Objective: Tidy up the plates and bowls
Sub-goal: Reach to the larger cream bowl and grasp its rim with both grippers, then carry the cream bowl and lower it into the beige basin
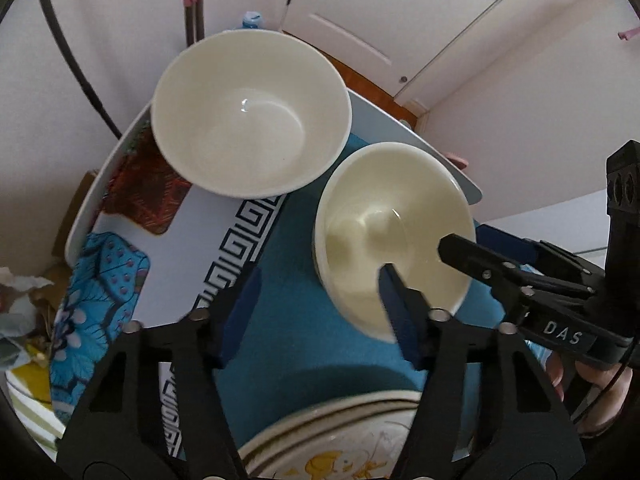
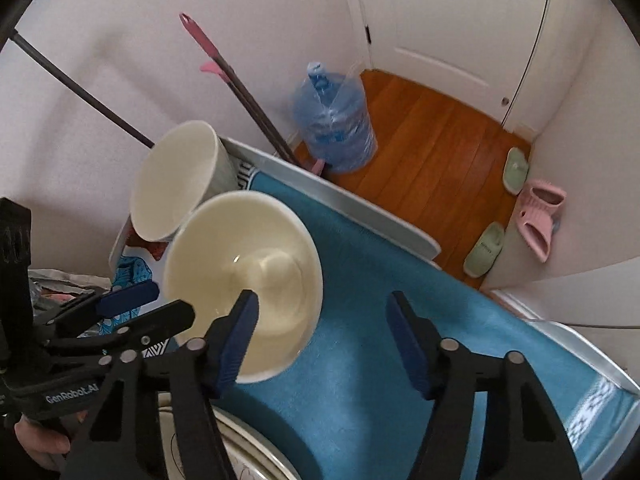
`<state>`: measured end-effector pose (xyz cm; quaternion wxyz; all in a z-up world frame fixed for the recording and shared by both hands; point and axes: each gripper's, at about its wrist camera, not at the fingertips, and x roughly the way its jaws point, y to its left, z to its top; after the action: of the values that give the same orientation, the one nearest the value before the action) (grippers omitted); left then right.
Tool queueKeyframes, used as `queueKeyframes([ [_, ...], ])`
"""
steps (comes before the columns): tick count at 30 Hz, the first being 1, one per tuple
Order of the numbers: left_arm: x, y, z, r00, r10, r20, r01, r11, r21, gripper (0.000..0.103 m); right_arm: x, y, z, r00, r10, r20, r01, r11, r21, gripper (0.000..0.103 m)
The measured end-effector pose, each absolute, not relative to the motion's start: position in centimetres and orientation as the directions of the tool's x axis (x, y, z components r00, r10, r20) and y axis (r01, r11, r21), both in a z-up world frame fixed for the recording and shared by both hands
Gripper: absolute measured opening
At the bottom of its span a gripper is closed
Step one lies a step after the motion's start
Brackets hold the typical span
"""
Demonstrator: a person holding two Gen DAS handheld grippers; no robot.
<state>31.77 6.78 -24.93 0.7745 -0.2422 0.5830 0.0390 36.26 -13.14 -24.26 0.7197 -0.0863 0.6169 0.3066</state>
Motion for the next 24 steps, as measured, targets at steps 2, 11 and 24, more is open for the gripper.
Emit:
queueKeyframes([
  [2,32.0,6.6,-25.5,0.307,-0.231,-0.923,-0.345,0.877,-0.334,0.036,36.4,-13.0,-24.9,0.035,0.342,-0.939,-0.544,0.795,0.269,0.046],
  [11,32.2,5.3,-25.8,0.305,-0.222,-0.926,-0.332,0.887,-0.322,0.016,36.5,-12.5,-26.1,0.011,0.352,-0.936,-0.545,0.787,0.290,0.014],
  [24,32.4,3.9,-25.0,0.307,-0.196,-0.931,-0.310,0.905,-0.293,0.015,35.8,-13.0,-24.8,0.047,0.365,-0.930,-0.531,0.798,0.286,0.013],
])
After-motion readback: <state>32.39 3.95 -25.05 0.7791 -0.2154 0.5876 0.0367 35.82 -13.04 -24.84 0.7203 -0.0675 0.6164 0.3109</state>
